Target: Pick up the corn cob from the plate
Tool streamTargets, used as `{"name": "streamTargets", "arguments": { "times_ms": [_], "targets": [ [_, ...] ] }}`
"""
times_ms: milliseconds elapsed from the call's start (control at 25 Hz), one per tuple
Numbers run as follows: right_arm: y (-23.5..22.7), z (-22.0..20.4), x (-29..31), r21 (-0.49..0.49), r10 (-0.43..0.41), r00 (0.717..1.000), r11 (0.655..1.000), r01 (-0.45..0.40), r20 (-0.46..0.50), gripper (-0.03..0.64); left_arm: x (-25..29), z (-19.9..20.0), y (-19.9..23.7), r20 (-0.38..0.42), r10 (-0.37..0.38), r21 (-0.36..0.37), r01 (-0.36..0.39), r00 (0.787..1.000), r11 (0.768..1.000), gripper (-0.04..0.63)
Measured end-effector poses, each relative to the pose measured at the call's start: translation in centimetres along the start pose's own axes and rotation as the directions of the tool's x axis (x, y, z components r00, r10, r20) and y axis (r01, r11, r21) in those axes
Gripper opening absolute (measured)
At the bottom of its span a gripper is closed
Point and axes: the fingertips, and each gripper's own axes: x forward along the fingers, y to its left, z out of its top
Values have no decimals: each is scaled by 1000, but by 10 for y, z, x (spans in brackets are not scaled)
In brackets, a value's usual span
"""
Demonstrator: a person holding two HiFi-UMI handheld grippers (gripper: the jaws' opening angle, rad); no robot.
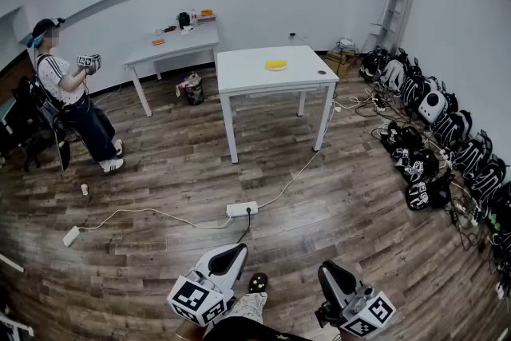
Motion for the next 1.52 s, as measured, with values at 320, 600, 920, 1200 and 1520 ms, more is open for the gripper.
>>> {"name": "streamTargets", "arguments": {
  "times_ms": [320, 600, 920, 1200, 1520],
  "targets": [
    [-99, 22, 115, -44, -18, 1000, 999, 18, 5, 25, 124, 24, 94, 16, -65, 23, 65, 998, 998, -3],
    [-189, 34, 232, -16, -35, 999, 999, 35, 34, 25, 197, 50, 197, 60, -39, 61, 36, 997, 997, -3],
    [-296, 12, 286, 44, -69, 997, 997, 71, -31, 25, 294, 20, 258, 10, -60, -19, 60, 998, 998, -3],
    [-479, 53, 360, 70, -15, 1000, 997, 14, 5, 28, 480, 58, 319, 28, -32, 58, 31, 999, 998, -3],
    [-620, 98, 459, -47, 229, 969, 971, -234, -95, 107, 635, 103, 380, 21, 107, 145, -109, 994, 983, -3]
  ]
}}
